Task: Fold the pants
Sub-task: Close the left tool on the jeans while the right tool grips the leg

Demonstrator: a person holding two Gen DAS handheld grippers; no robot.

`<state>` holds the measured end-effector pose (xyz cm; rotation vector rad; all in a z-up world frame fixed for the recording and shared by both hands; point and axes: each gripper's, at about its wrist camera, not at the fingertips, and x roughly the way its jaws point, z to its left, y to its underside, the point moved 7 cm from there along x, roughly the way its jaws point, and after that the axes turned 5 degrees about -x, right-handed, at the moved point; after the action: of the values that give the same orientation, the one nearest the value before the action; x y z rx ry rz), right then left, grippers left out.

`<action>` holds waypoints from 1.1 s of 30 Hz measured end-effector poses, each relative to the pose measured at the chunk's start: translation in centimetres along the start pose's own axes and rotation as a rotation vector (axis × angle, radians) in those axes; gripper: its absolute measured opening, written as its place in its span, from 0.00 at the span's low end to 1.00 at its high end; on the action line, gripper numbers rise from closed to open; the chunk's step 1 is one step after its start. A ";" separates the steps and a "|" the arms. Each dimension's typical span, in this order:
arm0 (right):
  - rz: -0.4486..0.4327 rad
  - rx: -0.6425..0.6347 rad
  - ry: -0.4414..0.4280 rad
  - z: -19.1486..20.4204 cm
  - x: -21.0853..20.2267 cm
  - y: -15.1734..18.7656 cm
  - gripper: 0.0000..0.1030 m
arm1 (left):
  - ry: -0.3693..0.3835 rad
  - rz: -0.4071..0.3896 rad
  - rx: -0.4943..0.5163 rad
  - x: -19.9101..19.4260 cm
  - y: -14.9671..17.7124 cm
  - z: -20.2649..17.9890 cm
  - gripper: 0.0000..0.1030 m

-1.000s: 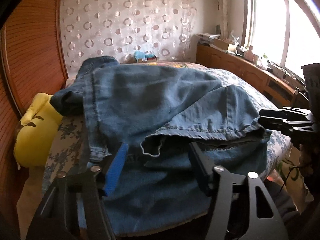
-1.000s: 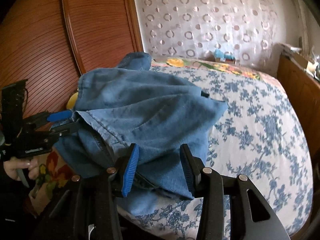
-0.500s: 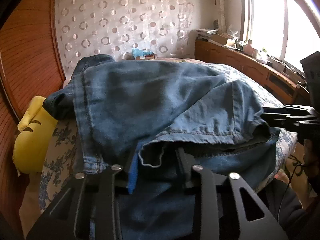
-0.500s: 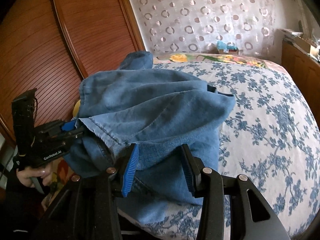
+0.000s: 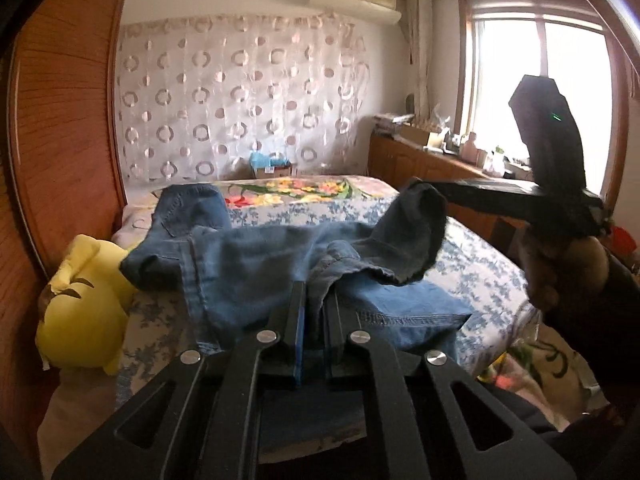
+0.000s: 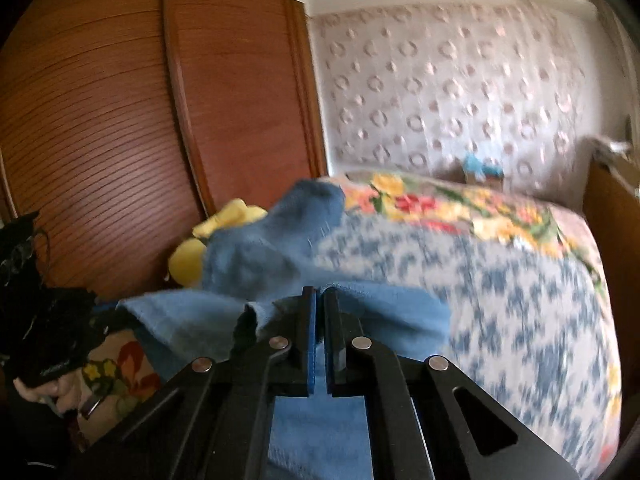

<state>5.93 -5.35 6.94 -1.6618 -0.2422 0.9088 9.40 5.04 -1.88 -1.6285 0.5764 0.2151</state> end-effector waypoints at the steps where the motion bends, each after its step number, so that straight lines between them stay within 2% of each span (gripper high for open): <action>1: -0.004 -0.017 -0.004 0.3 0.4 -0.6 0.03 | -0.004 -0.005 -0.007 -0.5 0.2 0.3 0.07; 6: 0.009 -0.077 -0.052 2.4 3.9 -3.6 0.03 | -0.044 0.020 -0.042 -0.6 1.6 1.9 0.07; 12: 0.083 -0.139 -0.061 2.9 11.2 -4.8 0.02 | -0.067 0.099 -0.117 0.9 5.5 4.3 0.07; 19: 0.166 -0.137 -0.065 4.2 15.9 -5.9 0.03 | -0.057 0.170 -0.155 2.4 8.5 5.0 0.08; 21: 0.198 -0.125 -0.075 4.4 16.0 -5.6 0.04 | -0.048 0.176 -0.157 2.4 8.8 5.0 0.10; 24: 0.187 -0.144 -0.052 4.2 15.1 -5.9 0.16 | -0.068 0.173 -0.150 2.4 8.8 5.1 0.19; 26: 0.169 -0.144 -0.051 4.0 14.1 -6.0 0.35 | -0.074 0.165 -0.147 2.2 8.6 5.2 0.24; 27: 0.157 -0.143 -0.047 3.7 13.4 -6.2 0.38 | -0.078 0.159 -0.146 2.0 8.4 5.2 0.28; 28: 0.145 -0.141 -0.042 3.4 12.7 -6.0 0.40 | -0.085 0.155 -0.145 1.9 8.3 5.3 0.31; 30: 0.123 -0.125 -0.038 2.5 10.6 -5.7 0.41 | -0.113 0.138 -0.142 1.6 7.9 5.5 0.47; 32: 0.108 -0.104 -0.015 1.3 8.4 -4.5 0.42 | -0.114 0.130 -0.135 1.5 7.6 5.6 0.49; 33: 0.102 -0.096 -0.002 0.6 7.0 -3.7 0.42 | -0.114 0.129 -0.134 1.5 7.5 5.5 0.54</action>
<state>11.42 0.39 7.25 -1.7753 -0.2067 0.9887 8.17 9.73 -9.96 -1.6972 0.5905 0.4478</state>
